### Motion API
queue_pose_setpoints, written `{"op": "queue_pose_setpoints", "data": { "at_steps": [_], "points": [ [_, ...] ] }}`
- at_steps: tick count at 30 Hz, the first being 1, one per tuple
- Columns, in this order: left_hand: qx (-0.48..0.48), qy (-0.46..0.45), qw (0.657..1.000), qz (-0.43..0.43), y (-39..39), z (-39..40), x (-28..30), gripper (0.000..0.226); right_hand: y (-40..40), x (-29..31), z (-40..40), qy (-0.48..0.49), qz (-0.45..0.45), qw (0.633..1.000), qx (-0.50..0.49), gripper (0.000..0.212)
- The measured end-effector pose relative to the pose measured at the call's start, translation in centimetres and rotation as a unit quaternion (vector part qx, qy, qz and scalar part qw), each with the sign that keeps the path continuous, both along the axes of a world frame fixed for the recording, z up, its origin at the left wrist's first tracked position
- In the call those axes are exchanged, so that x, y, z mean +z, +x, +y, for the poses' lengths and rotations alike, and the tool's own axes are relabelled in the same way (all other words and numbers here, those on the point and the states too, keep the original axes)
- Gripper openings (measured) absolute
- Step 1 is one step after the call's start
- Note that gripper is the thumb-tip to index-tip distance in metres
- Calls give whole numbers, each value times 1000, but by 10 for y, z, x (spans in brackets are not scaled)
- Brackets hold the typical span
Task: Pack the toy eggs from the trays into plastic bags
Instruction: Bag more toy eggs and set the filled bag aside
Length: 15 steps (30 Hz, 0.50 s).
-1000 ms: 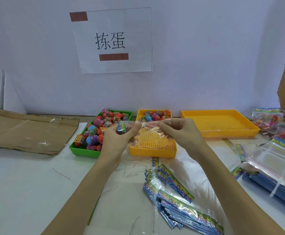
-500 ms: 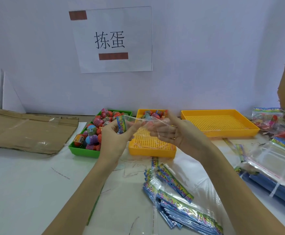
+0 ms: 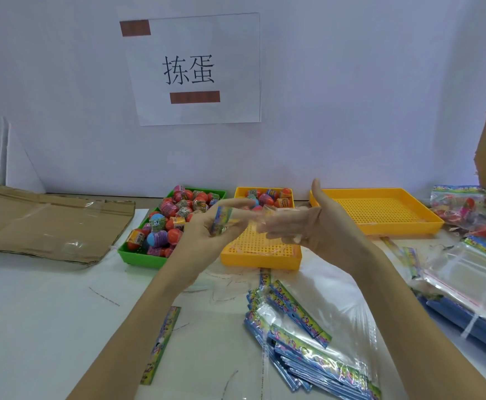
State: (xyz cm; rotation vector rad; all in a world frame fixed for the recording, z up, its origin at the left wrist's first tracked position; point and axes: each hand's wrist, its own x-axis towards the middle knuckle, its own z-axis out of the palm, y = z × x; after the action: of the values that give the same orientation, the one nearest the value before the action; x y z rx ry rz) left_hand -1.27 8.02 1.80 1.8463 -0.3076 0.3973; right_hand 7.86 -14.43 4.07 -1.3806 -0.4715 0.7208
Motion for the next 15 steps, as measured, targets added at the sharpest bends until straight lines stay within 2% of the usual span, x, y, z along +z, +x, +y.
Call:
{"op": "queue_pose_setpoints", "data": {
  "at_steps": [3, 5, 9, 13, 15],
  "points": [
    [4, 34, 999, 17, 0, 5, 0, 60, 4, -3, -3, 56, -47, 995, -63, 95],
    [43, 29, 999, -13, 0, 3, 0, 63, 6, -3, -4, 69, -68, 993, -64, 84],
    [114, 106, 980, -125, 2, -2, -4, 79, 4, -5, 0, 17, -85, 995, -47, 54],
    [92, 199, 964, -149, 3, -3, -9, 84, 4, -13, 3, -42, -84, 994, -47, 40],
    [92, 203, 964, -145, 3, -5, -9, 79, 4, -13, 1, -51, -105, 991, -69, 34]
  ]
}}
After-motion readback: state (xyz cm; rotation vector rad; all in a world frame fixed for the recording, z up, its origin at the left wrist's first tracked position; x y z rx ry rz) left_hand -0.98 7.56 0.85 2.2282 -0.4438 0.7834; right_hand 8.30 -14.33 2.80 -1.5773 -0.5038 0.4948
